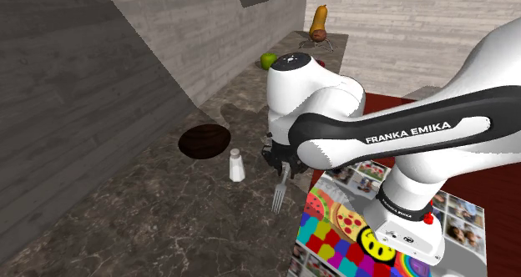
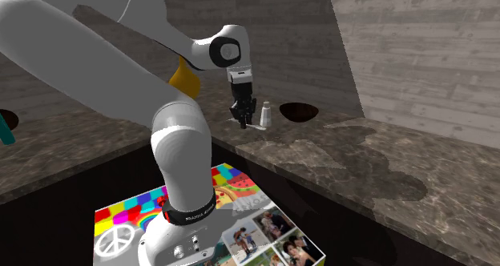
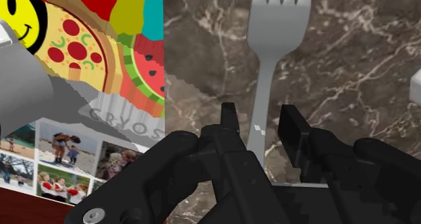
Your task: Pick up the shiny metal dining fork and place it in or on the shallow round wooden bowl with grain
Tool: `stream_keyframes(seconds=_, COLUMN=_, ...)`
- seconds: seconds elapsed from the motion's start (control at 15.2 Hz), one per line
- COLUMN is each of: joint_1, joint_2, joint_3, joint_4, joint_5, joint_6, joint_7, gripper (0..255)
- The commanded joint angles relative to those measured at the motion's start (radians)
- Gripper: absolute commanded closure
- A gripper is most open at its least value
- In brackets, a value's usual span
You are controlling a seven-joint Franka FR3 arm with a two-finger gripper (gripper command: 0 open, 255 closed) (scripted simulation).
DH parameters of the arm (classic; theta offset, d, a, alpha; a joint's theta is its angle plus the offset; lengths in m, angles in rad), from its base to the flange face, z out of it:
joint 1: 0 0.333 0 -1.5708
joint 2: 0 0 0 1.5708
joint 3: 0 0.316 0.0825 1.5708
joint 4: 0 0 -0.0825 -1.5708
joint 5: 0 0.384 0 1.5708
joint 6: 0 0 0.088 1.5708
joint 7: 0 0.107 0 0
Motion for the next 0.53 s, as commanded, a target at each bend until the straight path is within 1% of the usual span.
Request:
stream_keyframes(seconds=0.0, joint_1=-0.001, joint_2=-0.011, joint_3=-0.017, joint_4=0.019, joint_5=-0.012, joint_6=-0.03, joint_7=-0.001, gripper=255)
stream_keyframes(seconds=0.46, joint_1=0.008, joint_2=-0.062, joint_3=-0.085, joint_4=0.076, joint_5=-0.05, joint_6=-0.141, joint_7=-0.008, gripper=255)
